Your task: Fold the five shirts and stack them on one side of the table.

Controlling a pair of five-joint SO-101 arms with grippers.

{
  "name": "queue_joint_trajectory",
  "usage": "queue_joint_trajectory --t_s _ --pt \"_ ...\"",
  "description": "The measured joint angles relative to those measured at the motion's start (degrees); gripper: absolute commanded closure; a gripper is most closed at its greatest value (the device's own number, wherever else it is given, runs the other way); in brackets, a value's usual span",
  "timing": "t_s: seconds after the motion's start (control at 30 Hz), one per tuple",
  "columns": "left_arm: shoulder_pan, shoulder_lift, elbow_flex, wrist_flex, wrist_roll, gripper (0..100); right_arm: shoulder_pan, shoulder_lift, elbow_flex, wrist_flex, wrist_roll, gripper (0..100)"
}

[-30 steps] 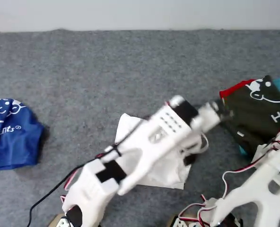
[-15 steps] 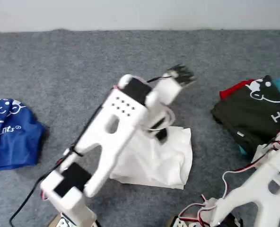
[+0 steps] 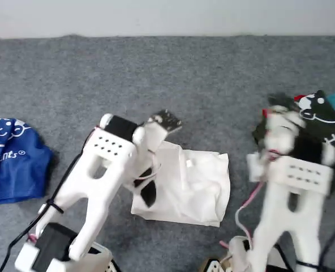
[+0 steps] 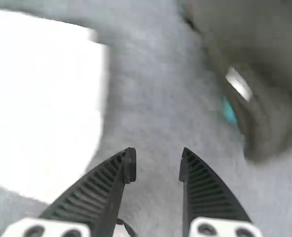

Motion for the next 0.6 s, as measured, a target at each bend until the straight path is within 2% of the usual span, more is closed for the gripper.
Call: queue_joint_trajectory --t_s 0.17,0.23,0.33,0.6 --pt "-0.26 -0.44 8.35 -3.34 0.00 73 -21.71 0.00 -2.55 0.70 0.09 84.1" --pt "-0.26 -0.44 11.78 -5.19 0.00 73 -28.04 0.00 -2.55 0.35 0.09 84.1" --pt "-0.26 -0.44 16.00 -8.18 0.00 73 -31.38 0.00 -0.79 -2.02 0.09 84.1" --pt "-0.79 -0.44 16.79 -9.58 0.00 73 -31.91 0.00 11.52 -10.99 0.09 84.1"
